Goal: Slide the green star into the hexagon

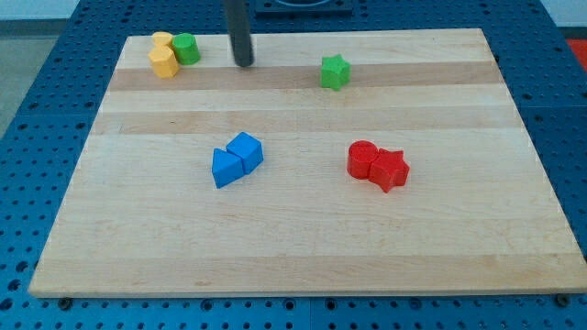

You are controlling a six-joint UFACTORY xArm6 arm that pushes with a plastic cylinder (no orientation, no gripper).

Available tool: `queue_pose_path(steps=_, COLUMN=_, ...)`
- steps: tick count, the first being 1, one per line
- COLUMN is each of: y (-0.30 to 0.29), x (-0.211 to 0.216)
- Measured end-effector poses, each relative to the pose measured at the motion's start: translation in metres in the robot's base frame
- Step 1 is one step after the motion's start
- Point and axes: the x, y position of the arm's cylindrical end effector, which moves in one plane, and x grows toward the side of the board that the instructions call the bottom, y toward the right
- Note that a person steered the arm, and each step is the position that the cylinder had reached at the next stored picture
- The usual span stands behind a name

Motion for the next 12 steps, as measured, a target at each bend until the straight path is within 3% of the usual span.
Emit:
queue_pose_path(steps=3, y=0.15, x=0.001)
queue_pose_path(steps=4, y=0.157, x=0.019)
queue_pose_path(steps=7, y=0.153, x=0.046)
queue_pose_path(steps=12, y=0.073, x=0.076)
